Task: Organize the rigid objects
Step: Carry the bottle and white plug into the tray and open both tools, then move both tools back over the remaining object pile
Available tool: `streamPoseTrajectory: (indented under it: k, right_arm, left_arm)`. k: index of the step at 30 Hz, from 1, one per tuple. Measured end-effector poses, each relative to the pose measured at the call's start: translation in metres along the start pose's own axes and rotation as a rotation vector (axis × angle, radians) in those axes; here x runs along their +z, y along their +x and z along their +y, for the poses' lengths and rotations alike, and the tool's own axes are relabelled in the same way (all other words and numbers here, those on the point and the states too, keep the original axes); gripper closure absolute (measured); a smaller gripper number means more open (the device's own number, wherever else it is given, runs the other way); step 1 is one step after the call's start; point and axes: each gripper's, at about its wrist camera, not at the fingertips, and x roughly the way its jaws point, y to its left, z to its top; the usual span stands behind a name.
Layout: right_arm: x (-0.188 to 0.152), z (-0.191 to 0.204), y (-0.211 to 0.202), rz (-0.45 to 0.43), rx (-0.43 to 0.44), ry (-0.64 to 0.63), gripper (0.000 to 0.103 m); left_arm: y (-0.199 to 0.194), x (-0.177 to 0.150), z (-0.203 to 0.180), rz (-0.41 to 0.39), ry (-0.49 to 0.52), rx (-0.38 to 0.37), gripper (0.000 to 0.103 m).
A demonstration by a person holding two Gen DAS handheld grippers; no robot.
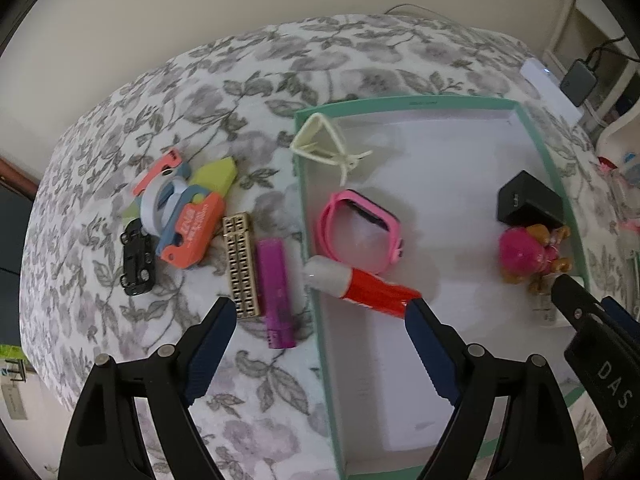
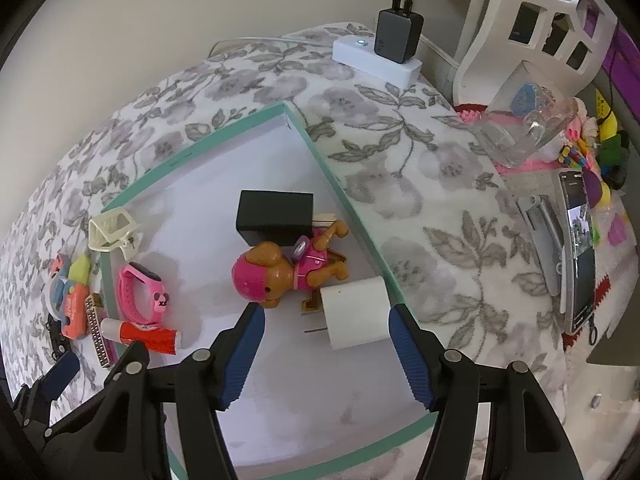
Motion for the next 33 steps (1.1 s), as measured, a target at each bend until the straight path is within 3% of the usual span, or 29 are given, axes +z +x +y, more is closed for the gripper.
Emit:
streamPoseTrajectory:
  k: [6,11,12,13,14,18,33]
  right_arm:
    - [-0.001,0.004,0.0,-0.004,0.013,-0.012,0.025]
    - [-0.001,0.007,0.001,-0.011,0.024,-0.024,0.022]
    - [-0.002,0.008,0.001,-0.013,0.024,-0.029,0.016]
    - [-0.002,0.009,0.001,-0.018,0.024,-0.033,0.01]
    - [-0.002,0.009,0.001,-0.022,0.025,-0.037,0.009]
    - [-0.002,0.011,-0.001,-0.037,0.037,-0.039,0.001]
    - [-0.002,0.018,-0.003,-0.067,0.055,-0.05,0.0]
  left_arm:
    - [0.005,0.0,0.017,0.023,-0.064,0.035,0.016]
    - [0.006,0.0,0.044,0.024,-0.195,0.064,0.016]
    - [0.005,0.0,0.049,0.023,-0.214,0.066,0.014]
    - [0.005,0.0,0.054,0.024,-0.231,0.068,0.007]
    - [0.005,-0.001,0.057,0.025,-0.244,0.071,0.003]
    - [0.005,-0.002,0.065,0.019,-0.271,0.084,0.001]
    - [-0.003,0.002,0.074,-0.028,-0.291,0.072,0.001]
